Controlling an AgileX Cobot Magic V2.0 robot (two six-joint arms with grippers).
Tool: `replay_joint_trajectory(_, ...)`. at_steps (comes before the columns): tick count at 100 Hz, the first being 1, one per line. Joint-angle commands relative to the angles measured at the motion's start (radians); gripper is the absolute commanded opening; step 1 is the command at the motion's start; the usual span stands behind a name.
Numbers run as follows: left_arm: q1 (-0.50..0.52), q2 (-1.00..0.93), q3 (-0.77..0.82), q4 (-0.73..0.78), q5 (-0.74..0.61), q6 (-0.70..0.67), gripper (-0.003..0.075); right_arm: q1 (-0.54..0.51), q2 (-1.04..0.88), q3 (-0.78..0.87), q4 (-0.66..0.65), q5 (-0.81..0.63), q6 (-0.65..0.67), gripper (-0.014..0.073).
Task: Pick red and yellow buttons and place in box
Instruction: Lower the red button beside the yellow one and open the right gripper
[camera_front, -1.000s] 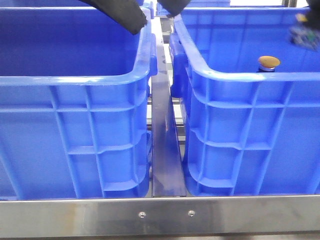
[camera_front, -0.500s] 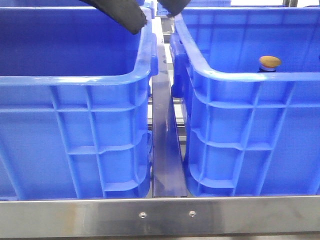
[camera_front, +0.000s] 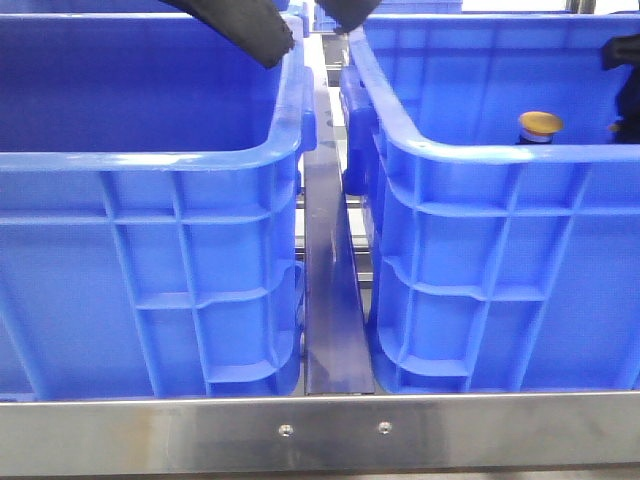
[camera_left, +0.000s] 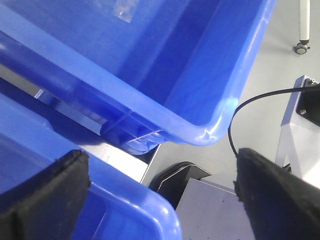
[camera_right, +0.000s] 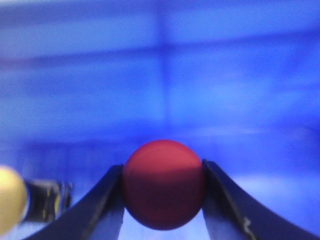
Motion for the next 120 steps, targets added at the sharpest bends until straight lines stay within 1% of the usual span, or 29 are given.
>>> replay_joint_trajectory(1, -0.005, -0.035, -0.033, -0.042, -0.036, -0.002, 0.0566, 0.002, -0.011, -0.046, 0.011, -0.057, -0.014, 0.0136)
replay_joint_trajectory(29, -0.005, -0.035, -0.033, -0.047, -0.036, -0.002, 0.0566, 0.002, 0.031, -0.050, 0.011, -0.035, -0.014, 0.0136)
replay_joint_trajectory(36, -0.005, -0.035, -0.033, -0.047, -0.036, -0.002, 0.0566, 0.002, 0.031, -0.050, 0.011, -0.034, -0.014, 0.0161)
replay_joint_trajectory(43, -0.005, -0.035, -0.033, -0.049, -0.034, -0.002, 0.0566, 0.002, 0.031, -0.050, 0.011, -0.029, -0.014, 0.0241)
replay_joint_trajectory(46, -0.005, -0.035, -0.033, -0.049, -0.034, -0.002, 0.0566, 0.002, 0.031, -0.050, 0.011, -0.026, -0.014, 0.0289)
replay_joint_trajectory(51, -0.005, -0.035, -0.033, -0.049, -0.034, -0.002, 0.0566, 0.002, 0.031, -0.050, 0.011, -0.018, -0.014, 0.0393)
replay_joint_trajectory(58, -0.005, -0.035, -0.033, -0.049, -0.034, -0.002, 0.0566, 0.002, 0.031, -0.050, 0.011, -0.008, -0.014, 0.0500)
replay_joint_trajectory(65, -0.005, -0.035, -0.033, -0.052, -0.034, -0.002, 0.0566, 0.002, 0.028, -0.050, 0.011, 0.007, -0.014, 0.0549)
replay_joint_trajectory(99, -0.005, -0.056, -0.033, -0.052, -0.039, -0.002, 0.0566, -0.003, -0.066, -0.044, 0.001, 0.056, -0.014, 0.0546)
replay_joint_trajectory(114, -0.005, -0.101, -0.028, -0.023, -0.129, -0.017, 0.0564, -0.004, -0.156, -0.010, -0.004, 0.114, -0.014, 0.0546)
replay_joint_trajectory(120, -0.005, -0.118, -0.028, 0.037, -0.164, -0.084, 0.0564, -0.004, -0.201, 0.013, -0.004, 0.129, -0.014, 0.0531)
